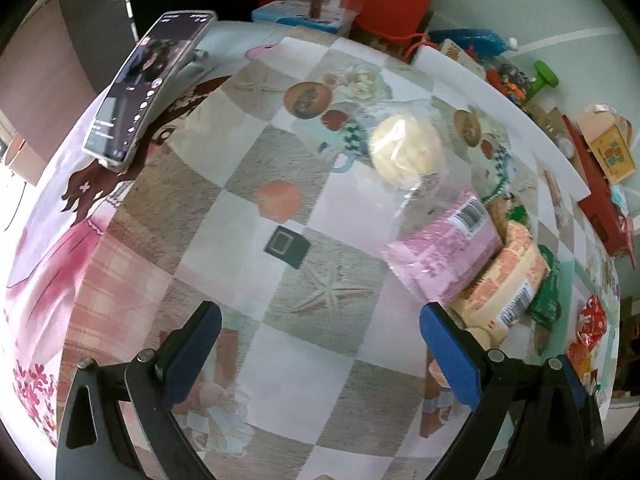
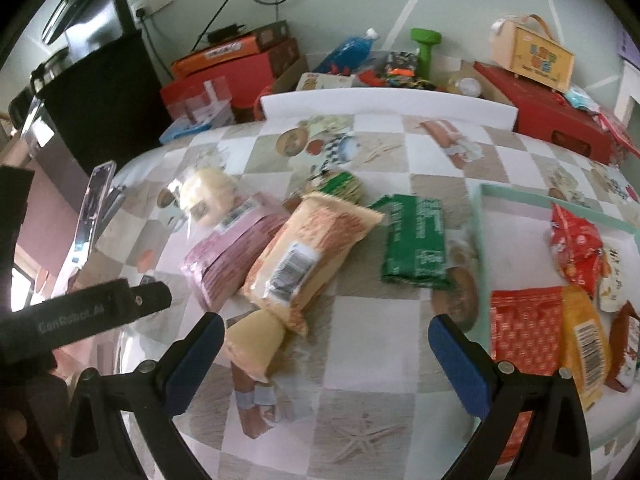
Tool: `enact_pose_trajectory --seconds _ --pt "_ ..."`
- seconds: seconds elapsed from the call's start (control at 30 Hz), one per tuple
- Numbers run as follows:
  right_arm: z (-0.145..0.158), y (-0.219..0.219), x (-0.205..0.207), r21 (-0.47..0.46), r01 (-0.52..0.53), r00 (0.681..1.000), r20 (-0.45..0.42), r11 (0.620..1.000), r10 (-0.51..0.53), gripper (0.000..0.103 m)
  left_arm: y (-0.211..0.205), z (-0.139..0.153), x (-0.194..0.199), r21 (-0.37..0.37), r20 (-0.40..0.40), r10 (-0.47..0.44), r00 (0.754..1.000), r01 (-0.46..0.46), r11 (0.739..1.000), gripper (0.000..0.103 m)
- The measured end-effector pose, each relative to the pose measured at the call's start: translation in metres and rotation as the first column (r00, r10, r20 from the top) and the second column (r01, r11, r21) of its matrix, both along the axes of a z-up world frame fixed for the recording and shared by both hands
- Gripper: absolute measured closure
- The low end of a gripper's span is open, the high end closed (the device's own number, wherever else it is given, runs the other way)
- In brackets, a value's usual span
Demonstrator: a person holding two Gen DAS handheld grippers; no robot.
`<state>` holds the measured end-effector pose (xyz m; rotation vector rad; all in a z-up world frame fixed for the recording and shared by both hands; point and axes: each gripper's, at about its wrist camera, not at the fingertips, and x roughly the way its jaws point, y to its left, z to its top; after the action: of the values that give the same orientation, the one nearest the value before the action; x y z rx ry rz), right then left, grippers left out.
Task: Organize snacks
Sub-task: 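Move both open grippers back toward the remaining snacks, then grasp the cream cup with right gripper while left grasps the pink bag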
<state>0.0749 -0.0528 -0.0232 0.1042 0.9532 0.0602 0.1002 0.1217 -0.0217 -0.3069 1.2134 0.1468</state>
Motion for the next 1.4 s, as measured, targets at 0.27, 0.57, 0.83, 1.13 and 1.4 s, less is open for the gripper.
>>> enact_pose_trajectory --seconds 0.27,0.57,0.83,1.13,1.4 --pt "-0.015 0.024 0.003 -0.031 -0.05 0.999 -0.021 0.998 0.05 0.0 0.014 0.0 -0.006 -0.004 -0.003 0.022 1.0 -0.022 1.0 0.004" --pt "-0.025 0.033 0.004 -0.019 -0.059 0.998 -0.029 0.998 0.058 0.012 0.01 0.001 -0.004 0.0 0.002 0.016 1.0 -0.016 1.0 0.004" --pt "-0.028 0.019 0.002 0.013 -0.048 0.998 -0.046 0.999 0.048 0.028 0.007 0.006 -0.002 0.006 0.017 0.006 1.0 -0.006 1.0 0.004" --pt "-0.031 0.01 -0.003 0.003 -0.054 0.996 -0.072 0.999 0.054 0.046 -0.001 0.009 0.004 -0.002 0.037 -0.023 0.999 0.023 1.0 0.004" --pt "-0.03 0.003 -0.005 -0.01 -0.063 0.996 -0.068 0.998 0.062 0.057 -0.005 0.008 0.01 0.002 0.047 -0.041 0.998 0.041 0.999 0.004"
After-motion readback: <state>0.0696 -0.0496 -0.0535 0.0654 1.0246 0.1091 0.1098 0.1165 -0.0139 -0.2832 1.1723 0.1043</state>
